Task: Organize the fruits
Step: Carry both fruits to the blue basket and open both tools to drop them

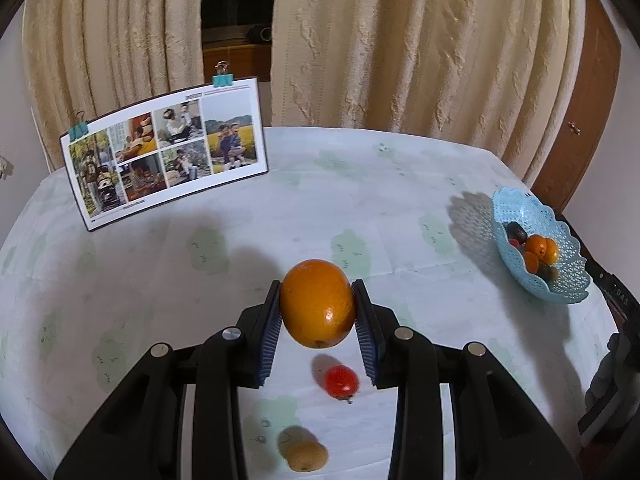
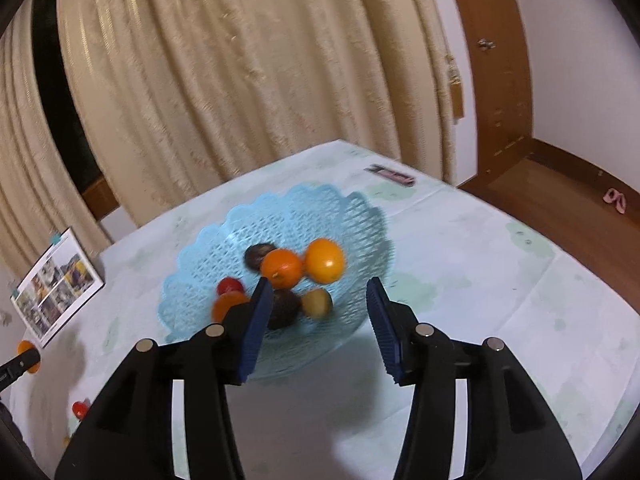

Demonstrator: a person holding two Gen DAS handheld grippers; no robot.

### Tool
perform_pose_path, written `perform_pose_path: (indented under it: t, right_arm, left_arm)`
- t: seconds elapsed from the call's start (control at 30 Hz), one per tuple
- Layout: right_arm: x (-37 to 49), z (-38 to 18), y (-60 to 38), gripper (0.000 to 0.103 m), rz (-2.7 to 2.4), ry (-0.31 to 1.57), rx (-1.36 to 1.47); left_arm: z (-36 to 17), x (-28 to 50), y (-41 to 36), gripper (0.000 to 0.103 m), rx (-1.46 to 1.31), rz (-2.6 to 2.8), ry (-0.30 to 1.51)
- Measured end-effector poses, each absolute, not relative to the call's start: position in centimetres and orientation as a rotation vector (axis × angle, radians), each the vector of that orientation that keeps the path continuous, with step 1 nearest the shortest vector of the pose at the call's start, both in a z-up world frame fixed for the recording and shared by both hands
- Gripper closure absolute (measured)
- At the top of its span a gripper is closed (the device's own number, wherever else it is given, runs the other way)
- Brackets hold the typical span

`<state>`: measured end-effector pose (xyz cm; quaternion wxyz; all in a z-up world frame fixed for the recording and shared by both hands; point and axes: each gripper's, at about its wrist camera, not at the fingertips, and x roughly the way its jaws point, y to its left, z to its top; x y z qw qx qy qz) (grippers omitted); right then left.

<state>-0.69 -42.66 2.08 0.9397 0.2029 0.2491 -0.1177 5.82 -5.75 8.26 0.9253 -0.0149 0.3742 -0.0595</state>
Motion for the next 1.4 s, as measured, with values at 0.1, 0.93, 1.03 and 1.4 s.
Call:
perform_pose_path:
  t: [0.1, 0.93, 1.03, 1.4]
  right_arm:
    - [-1.9, 2.2, -43.1, 0.053, -0.301, 0.464, 0.412]
    - [-5.4, 0.7, -45.1, 0.038, -0.473, 0.327, 0.490]
    - [-5.5, 0.7, -45.3, 0.038, -0.476, 0.327, 0.502]
    - [-5.9, 0.8, -45.5, 0.038, -0.492, 0.314, 0.509]
  left_arm:
    - [8.5, 5.8, -7.2, 0.068, -0.018, -0.152, 0.766]
    - [7.8, 7.7, -28.9, 0.068, 0.091, -0.635, 0.843]
    - [7.5, 7.8, -30.2, 0.068, 0.104, -0.651, 0.843]
    - [7.6, 7.8, -31.6, 0.033, 0.122, -0.661, 0.786]
